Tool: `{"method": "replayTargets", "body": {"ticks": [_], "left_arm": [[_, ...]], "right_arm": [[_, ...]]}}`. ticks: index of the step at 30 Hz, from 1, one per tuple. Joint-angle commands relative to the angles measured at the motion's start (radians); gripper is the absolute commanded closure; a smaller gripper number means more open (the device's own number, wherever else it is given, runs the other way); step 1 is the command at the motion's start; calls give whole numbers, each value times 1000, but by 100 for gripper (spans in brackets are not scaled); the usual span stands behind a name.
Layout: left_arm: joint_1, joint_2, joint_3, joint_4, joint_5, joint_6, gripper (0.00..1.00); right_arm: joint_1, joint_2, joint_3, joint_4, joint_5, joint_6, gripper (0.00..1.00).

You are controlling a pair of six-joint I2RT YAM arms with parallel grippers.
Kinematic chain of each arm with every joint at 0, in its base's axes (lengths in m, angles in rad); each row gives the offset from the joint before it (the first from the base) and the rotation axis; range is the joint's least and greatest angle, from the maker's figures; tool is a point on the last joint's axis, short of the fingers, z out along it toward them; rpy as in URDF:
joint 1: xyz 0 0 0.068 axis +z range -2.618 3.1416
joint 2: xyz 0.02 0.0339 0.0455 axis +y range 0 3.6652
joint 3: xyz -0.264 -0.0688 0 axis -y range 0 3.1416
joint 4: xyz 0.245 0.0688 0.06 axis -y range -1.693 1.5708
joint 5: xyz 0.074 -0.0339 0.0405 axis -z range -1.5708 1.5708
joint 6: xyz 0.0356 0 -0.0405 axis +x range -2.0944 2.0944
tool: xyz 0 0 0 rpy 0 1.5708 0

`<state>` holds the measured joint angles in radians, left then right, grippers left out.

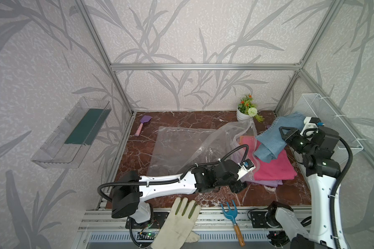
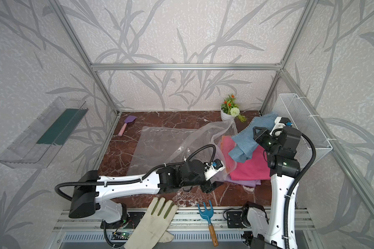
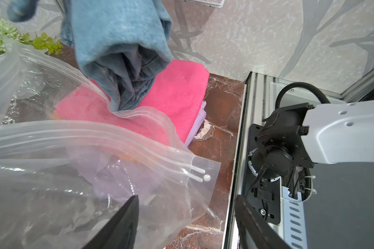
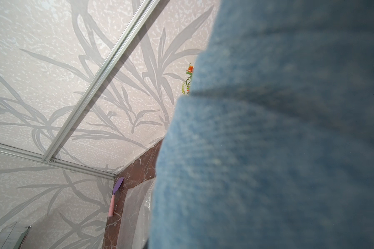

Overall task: Take the trousers out of the vacuum bag
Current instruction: Adjust the vacuum bag at the center of the board.

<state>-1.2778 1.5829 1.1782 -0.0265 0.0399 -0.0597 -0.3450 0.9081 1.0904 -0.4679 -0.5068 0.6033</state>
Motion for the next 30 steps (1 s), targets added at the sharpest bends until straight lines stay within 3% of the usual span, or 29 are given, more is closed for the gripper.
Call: {"method": "replayTargets", "body": {"ticks": [1, 11, 17, 21, 27, 30], "left_arm": [[-22, 29, 49, 26, -40, 26, 28], [-72, 121, 117, 7, -221, 92, 26], [-87, 179, 148, -3, -296, 120, 34], [-89, 210, 158, 16, -380, 139, 53], [-89, 215, 154, 51, -461, 148, 95], [-86, 217, 156, 54, -521, 125, 100]], "right_arm": [[-1, -35, 17, 174, -41, 1, 100], [-1, -36, 13, 184, -44, 1, 100], [-3, -35, 12, 185, -45, 3, 100], [-2, -37, 10, 187, -47, 4, 100], [-5, -41, 14, 178, -48, 2, 100], [-5, -54, 26, 167, -55, 7, 100]]}}
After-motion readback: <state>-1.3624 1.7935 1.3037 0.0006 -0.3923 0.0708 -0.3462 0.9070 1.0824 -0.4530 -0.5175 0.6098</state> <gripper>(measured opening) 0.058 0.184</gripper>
